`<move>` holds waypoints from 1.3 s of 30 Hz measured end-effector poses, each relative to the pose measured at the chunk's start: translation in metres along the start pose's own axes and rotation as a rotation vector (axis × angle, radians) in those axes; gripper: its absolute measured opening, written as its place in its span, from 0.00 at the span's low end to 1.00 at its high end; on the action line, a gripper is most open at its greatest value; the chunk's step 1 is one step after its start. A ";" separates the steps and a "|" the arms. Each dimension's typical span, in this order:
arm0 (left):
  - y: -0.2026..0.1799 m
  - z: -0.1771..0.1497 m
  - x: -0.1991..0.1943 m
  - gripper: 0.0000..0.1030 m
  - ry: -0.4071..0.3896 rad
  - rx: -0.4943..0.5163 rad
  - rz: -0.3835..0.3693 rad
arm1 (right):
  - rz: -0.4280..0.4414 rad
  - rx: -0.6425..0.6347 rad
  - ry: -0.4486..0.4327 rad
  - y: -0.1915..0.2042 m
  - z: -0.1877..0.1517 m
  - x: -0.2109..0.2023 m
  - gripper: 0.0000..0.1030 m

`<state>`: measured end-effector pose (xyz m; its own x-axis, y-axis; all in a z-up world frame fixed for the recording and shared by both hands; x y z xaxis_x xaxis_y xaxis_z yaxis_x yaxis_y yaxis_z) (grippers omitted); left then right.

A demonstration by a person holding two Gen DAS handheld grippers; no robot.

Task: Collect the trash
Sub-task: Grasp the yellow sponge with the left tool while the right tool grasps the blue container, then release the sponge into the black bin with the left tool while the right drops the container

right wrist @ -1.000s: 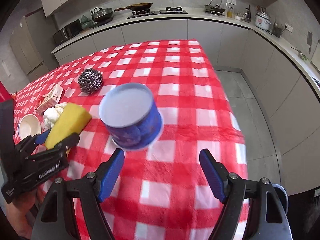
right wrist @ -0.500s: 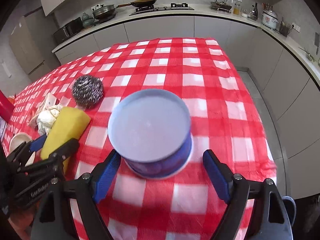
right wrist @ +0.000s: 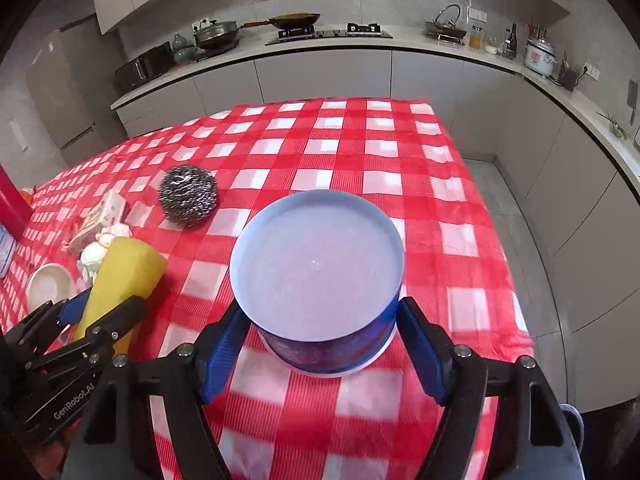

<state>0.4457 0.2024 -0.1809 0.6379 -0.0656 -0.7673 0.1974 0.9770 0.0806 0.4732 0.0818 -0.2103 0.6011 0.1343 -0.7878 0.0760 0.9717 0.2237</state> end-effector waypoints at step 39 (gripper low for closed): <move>-0.075 -0.075 -0.048 0.85 0.043 0.025 0.075 | 0.074 -0.019 0.006 -0.061 -0.060 -0.082 0.74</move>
<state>0.3442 0.1475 -0.1974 0.6190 0.0168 -0.7852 0.1694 0.9734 0.1543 0.3720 0.0231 -0.1935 0.5998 0.2068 -0.7730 0.0165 0.9626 0.2703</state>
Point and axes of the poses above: each gripper's, at about its wrist camera, not at the fingertips, and x roughly the way its jaws point, y to its left, z to its top, the point moved 8 cm from there along x, roughly the way its jaws point, and after that the axes turned 15 degrees about x, right-handed, at the moved point
